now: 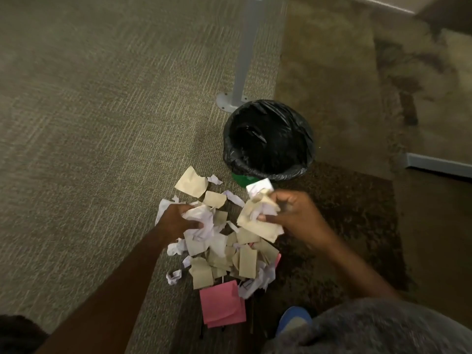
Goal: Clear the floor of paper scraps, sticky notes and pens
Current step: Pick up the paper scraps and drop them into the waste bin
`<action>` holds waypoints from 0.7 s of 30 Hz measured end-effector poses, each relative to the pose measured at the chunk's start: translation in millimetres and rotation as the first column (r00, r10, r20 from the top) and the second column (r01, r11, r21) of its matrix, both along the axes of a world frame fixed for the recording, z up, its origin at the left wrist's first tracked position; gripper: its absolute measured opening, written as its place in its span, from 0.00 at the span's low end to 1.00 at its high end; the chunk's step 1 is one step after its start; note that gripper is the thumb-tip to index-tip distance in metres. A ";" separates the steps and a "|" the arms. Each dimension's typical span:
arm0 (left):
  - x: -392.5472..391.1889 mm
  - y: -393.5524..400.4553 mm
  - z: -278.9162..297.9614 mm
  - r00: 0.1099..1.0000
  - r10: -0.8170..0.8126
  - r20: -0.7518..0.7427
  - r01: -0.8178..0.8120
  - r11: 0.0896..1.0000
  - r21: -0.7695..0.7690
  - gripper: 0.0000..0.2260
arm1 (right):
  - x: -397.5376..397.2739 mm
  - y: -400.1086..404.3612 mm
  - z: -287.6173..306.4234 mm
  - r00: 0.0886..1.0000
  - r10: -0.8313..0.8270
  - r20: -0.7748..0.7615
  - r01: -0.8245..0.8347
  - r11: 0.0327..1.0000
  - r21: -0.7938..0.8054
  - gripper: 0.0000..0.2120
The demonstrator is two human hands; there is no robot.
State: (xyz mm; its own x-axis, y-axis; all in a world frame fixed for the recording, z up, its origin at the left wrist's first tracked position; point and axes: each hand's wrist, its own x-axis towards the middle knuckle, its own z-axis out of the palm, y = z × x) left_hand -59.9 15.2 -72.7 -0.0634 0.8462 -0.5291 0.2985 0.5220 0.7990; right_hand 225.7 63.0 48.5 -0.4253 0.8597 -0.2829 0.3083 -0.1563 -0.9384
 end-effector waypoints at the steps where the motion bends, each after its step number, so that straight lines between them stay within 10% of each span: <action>1: 0.3 -0.2 -1.6 1.000 -0.005 0.003 0.005 1.000 0.003 0.16 | 4.0 5.3 18.9 0.997 -0.026 -0.067 0.027 1.000 0.005 0.10; 8: 5.5 8.9 4.3 0.994 -0.109 0.018 0.110 0.990 -0.084 0.17 | 6.7 95.4 55.6 0.960 -0.272 -0.068 0.278 0.957 0.089 0.11; 15: 11.0 28.1 52.1 0.962 -0.258 0.086 0.267 0.958 -0.107 0.11 | -12.7 146.8 0.0 0.887 -0.046 0.460 0.039 0.999 0.024 0.32; 21: 23.5 50.6 117.0 0.902 -0.321 0.288 0.351 0.935 -0.058 0.13 | -7.9 156.9 -6.3 0.909 -0.082 0.408 0.022 0.989 0.149 0.24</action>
State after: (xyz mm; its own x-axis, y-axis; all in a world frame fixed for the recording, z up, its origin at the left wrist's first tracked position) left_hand -36.3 65.9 44.3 0.3728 0.7300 -0.5728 0.2522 0.5144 0.8196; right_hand 217.8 219.9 42.2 -0.2500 0.9206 -0.2999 0.6666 -0.0610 -0.7429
